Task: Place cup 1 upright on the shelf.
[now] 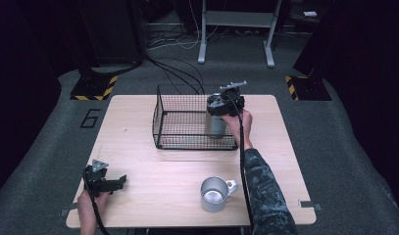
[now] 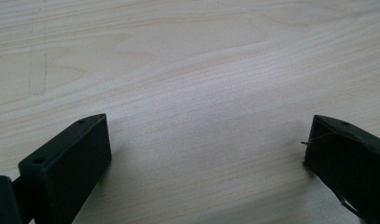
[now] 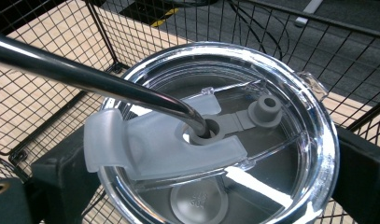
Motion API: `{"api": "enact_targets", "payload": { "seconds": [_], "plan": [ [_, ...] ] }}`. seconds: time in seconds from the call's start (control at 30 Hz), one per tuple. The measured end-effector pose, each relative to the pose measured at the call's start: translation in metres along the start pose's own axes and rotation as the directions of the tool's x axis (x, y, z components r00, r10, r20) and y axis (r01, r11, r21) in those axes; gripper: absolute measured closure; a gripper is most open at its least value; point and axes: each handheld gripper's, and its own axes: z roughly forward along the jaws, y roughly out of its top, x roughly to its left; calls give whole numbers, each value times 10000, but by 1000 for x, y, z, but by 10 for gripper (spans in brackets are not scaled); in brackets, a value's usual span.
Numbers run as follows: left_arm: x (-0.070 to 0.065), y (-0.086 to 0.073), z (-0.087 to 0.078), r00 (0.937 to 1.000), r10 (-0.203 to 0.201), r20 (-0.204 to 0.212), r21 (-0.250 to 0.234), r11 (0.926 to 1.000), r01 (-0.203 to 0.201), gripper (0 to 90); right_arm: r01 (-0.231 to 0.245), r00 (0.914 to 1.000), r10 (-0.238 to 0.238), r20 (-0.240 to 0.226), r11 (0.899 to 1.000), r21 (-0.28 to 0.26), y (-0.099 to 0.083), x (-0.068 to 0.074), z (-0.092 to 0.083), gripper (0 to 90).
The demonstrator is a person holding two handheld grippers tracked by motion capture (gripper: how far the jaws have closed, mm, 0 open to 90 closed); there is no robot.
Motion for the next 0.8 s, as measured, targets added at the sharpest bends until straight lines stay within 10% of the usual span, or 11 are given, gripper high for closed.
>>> {"api": "enact_targets", "payload": {
  "seconds": [0.8],
  "plan": [
    [0, 0, 0, 10000, -1, 11, 7, 10000, 1, 4, -87, 10000, 86, 26, 9998, 175, 6, 6, -16, 0]
  ]
}}
